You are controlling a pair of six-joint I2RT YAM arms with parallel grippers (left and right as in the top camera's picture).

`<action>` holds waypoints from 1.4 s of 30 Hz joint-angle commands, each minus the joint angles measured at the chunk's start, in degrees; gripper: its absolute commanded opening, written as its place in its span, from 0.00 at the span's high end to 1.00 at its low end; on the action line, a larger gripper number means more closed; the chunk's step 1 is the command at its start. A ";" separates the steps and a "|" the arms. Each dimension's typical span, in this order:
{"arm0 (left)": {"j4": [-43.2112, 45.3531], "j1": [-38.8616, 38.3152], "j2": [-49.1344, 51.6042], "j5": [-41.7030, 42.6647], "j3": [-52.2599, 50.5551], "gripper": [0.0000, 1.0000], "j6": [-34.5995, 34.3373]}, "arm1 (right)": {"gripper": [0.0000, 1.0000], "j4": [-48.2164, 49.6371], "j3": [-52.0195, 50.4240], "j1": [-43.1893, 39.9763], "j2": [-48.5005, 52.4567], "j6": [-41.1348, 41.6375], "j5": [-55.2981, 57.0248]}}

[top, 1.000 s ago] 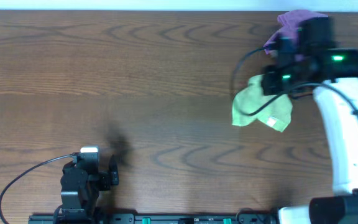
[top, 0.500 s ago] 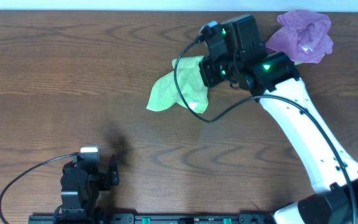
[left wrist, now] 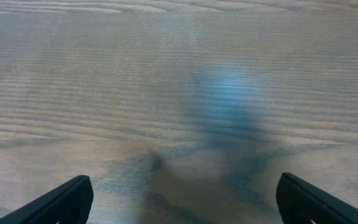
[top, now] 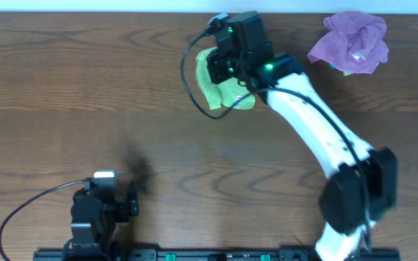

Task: Fold the cloth
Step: 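Carry the green towel left toward the table center with the right gripper, then raise the left arm and move the left gripper toward the towel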

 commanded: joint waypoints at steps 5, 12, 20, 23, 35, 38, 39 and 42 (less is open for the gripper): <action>-0.42 -0.26 -0.37 0.17 -1.11 0.05 0.61 | 0.98 -12.48 11.65 0.28 4.79 0.98 7.21; -0.44 -0.26 -0.37 0.22 -1.11 0.05 0.59 | 0.01 -33.42 11.76 0.17 -0.31 0.72 23.87; 0.07 -0.28 -0.37 0.68 -1.11 0.05 0.59 | 0.01 -37.70 11.76 0.20 -7.65 0.70 9.01; 1.16 -0.28 -0.37 4.76 -1.05 0.05 -0.72 | 0.01 -40.15 11.58 0.48 -7.52 -0.26 2.16; 4.26 -0.28 0.98 12.63 2.14 0.05 -10.91 | 0.09 -35.82 2.67 2.25 -0.70 -1.44 0.81; 3.96 -0.28 5.22 12.66 6.21 0.05 -12.83 | 0.10 -34.91 1.60 1.18 2.27 1.99 0.79; 3.63 -0.28 7.45 12.66 7.85 0.04 -13.46 | 0.10 -34.34 1.18 0.57 3.19 3.85 0.81; 1.42 -0.28 16.17 12.70 13.62 0.05 -13.86 | 0.09 -31.95 -0.61 -1.25 3.89 8.15 0.44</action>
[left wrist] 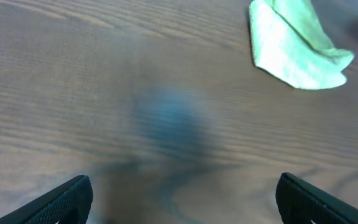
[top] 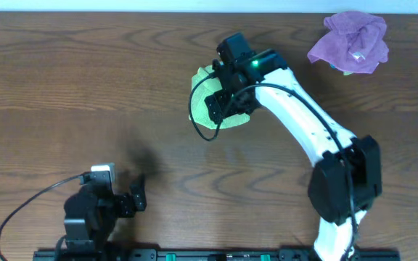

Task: Fold the cloth
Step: 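Raise the left arm and move the left gripper toward the towel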

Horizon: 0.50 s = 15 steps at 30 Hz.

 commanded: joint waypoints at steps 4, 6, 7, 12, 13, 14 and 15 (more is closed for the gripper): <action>-4.11 -0.28 20.48 0.98 14.78 0.04 -1.77 | 0.05 2.36 -2.56 -5.46 0.26 5.90 -5.14; -5.53 -0.28 27.41 1.88 19.65 0.04 -1.73 | 0.04 2.08 -3.19 -7.21 0.26 5.97 -6.34; -6.10 -0.28 30.86 2.78 22.12 0.04 -1.73 | 0.04 2.25 -3.87 -8.20 0.26 5.97 -6.99; -5.27 -0.28 43.91 11.19 30.05 0.05 -1.77 | 0.03 4.48 -9.60 -12.72 0.26 5.31 -13.53; -3.96 -0.28 45.79 12.83 30.36 0.04 -2.14 | 0.03 5.57 -11.13 -13.35 0.26 5.31 -14.64; -2.86 -0.28 47.23 14.10 30.34 0.05 -2.91 | 0.04 7.13 -12.70 -13.90 0.26 5.31 -15.78; -1.92 -0.28 49.09 15.02 30.27 0.05 -4.48 | 0.06 8.94 -14.27 -14.43 0.26 5.31 -16.85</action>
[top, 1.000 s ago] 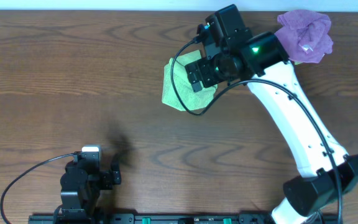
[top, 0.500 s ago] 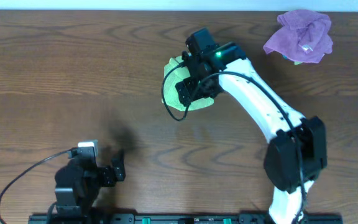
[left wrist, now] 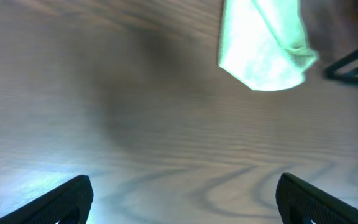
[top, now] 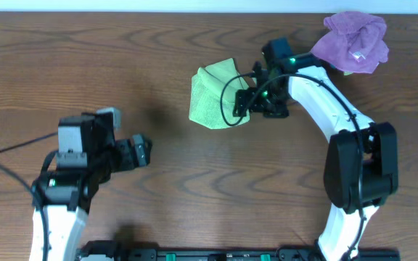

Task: Fold the cloth
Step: 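Raise the left arm and move the left gripper toward the towel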

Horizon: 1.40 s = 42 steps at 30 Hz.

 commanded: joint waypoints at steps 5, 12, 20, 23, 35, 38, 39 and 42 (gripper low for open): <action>5.51 -0.28 10.19 10.03 0.94 0.05 -11.30 | 0.09 8.44 -7.08 -1.62 -0.33 0.70 -9.07; 13.79 -1.64 19.87 19.39 0.94 0.05 -16.57 | 0.14 13.62 -7.41 -1.40 -0.33 0.94 -9.18; 21.86 -4.42 26.05 24.63 0.94 0.05 -21.27 | 0.22 16.92 -7.41 -1.38 -0.33 1.53 -6.34; 24.90 -5.01 26.05 24.76 0.96 0.05 -23.02 | 0.24 18.23 -7.41 -1.38 -0.33 1.55 -6.08; 29.11 -5.16 26.05 26.29 0.94 0.05 -25.46 | 0.31 20.68 -7.41 -1.22 4.00 1.88 -5.40; 29.11 -5.16 26.05 26.69 0.94 0.04 -25.46 | 0.31 21.00 -7.41 -1.22 4.52 1.99 -5.35; 29.11 -5.16 26.05 26.95 0.94 0.05 -25.46 | 0.32 21.11 -7.41 -1.22 4.55 2.01 -5.35; 29.11 -5.16 26.05 27.32 0.96 0.05 -26.12 | 0.43 21.64 -7.41 -1.22 4.55 2.23 -5.33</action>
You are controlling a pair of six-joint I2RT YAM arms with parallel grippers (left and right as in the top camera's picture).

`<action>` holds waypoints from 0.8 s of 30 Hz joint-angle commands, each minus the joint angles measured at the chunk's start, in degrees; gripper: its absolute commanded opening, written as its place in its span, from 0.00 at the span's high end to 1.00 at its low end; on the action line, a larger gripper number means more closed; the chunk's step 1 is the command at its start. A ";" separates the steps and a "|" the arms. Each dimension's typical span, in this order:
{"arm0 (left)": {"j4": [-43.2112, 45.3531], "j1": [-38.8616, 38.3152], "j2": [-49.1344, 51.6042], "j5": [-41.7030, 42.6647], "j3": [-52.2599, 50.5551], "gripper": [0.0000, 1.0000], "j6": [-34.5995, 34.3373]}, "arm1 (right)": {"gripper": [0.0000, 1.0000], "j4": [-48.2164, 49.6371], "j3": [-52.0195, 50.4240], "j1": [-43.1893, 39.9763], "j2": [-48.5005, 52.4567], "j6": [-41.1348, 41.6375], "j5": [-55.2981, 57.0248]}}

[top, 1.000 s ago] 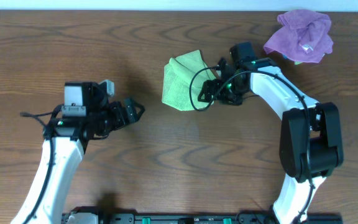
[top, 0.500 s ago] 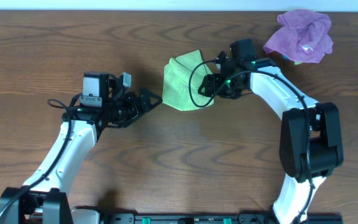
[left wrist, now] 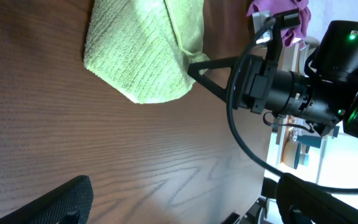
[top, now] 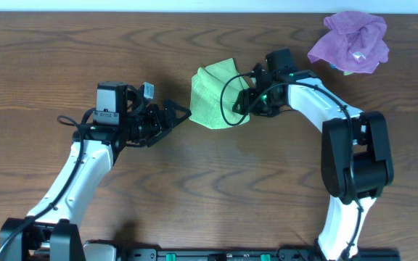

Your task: Fold the cloth

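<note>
The green cloth [top: 210, 98] lies bunched and partly doubled over on the wooden table [top: 64, 58]. My left gripper [top: 181, 114] points at its left edge from just short of it, and its jaws stand wide open with nothing between them. The left wrist view shows the cloth [left wrist: 143, 55] ahead of the open left gripper [left wrist: 185, 198]. My right gripper [top: 242, 101] is at the cloth's right edge. Its dark fingers [left wrist: 211, 67] come to a point that touches the cloth. Whether they pinch the fabric does not show.
A crumpled purple cloth [top: 350, 35] sits at the far right corner of the table, also seen behind the right arm as a purple cloth [left wrist: 272, 14]. A black cable [top: 227, 94] loops from the right wrist over the green cloth.
My left arm has reached right and forward, so its open gripper is now just left of the green cloth. The right gripper stays at the cloth's right edge, slightly turned. The cloth keeps its shape.
The right gripper was first over the green cloth while the left arm sat folded at the near edge. Then the right gripper stood further left on the cloth. Later it was at the right edge with the cloth doubled over, and the left arm had extended. Now both grippers flank the cloth.
</note>
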 commanded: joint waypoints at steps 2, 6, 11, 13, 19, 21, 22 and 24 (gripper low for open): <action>0.22 -0.13 0.00 1.25 0.74 0.05 -1.68 | 0.52 0.37 -0.22 0.26 0.55 0.79 -0.07; 0.26 -0.13 0.00 1.22 0.74 0.05 -1.70 | 0.62 1.09 -0.22 0.79 0.76 0.76 0.00; 0.22 -0.13 0.00 1.22 0.74 0.05 -3.43 | 0.97 1.31 -0.22 1.66 1.22 0.76 0.07; 0.20 -0.13 0.00 0.96 0.74 0.05 -3.82 | 0.99 0.50 -0.20 1.55 0.90 0.79 0.15; -0.28 -1.09 0.11 -2.71 0.59 0.04 -3.82 | 0.99 -5.90 -0.20 -1.46 -2.82 0.72 1.57; -0.26 -2.10 0.44 -4.44 0.59 0.05 -4.00 | 0.99 -7.54 -0.20 -2.60 -4.76 0.66 2.14; -0.26 -2.78 0.76 -5.77 0.59 0.05 -4.17 | 0.99 -8.04 -0.20 -3.13 -5.81 0.24 2.12; -0.13 -4.31 1.66 -7.96 0.59 0.05 -4.72 | 0.99 -8.85 -0.20 -4.04 -8.50 0.28 2.67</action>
